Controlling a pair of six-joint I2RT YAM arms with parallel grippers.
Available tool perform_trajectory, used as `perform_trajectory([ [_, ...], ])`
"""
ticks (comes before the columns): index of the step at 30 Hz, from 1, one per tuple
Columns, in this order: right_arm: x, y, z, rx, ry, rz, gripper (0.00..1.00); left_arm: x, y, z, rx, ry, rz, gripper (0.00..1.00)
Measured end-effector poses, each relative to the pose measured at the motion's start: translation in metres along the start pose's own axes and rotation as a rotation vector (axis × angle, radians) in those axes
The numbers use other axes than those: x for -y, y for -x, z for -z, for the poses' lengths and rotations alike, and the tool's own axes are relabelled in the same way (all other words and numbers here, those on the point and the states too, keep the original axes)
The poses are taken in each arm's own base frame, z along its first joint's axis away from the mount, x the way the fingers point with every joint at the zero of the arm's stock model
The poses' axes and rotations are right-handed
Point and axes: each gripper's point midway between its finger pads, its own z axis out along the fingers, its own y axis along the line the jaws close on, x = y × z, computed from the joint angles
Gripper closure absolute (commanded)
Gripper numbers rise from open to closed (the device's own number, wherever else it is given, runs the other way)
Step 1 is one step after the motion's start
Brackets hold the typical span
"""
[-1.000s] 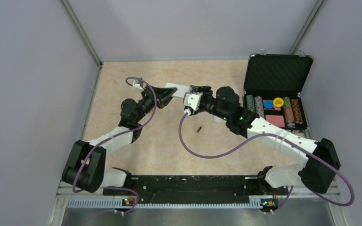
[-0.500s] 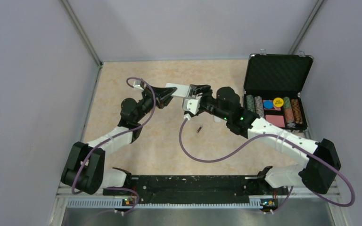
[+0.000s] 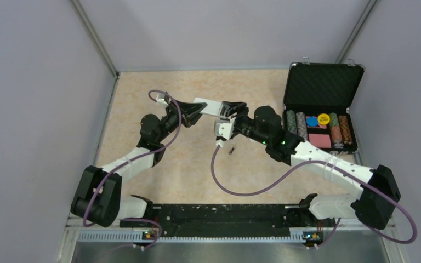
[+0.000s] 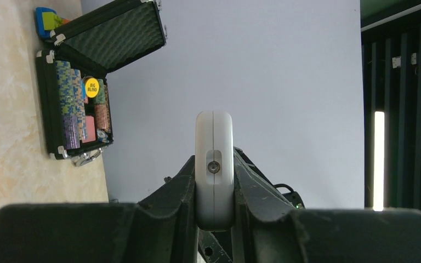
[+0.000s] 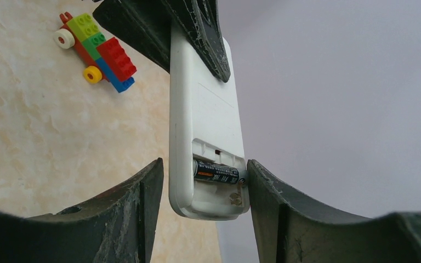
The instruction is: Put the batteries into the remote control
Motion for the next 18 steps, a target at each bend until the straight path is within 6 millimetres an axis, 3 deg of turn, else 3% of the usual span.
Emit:
perform_trajectory([
  [18, -0.0051, -0.0093, -0.0011, -0.082, -0.033, 0.237, 0.44, -0.0061, -0.0012, 0.0004, -0.01, 0.045, 0.121, 1.0],
])
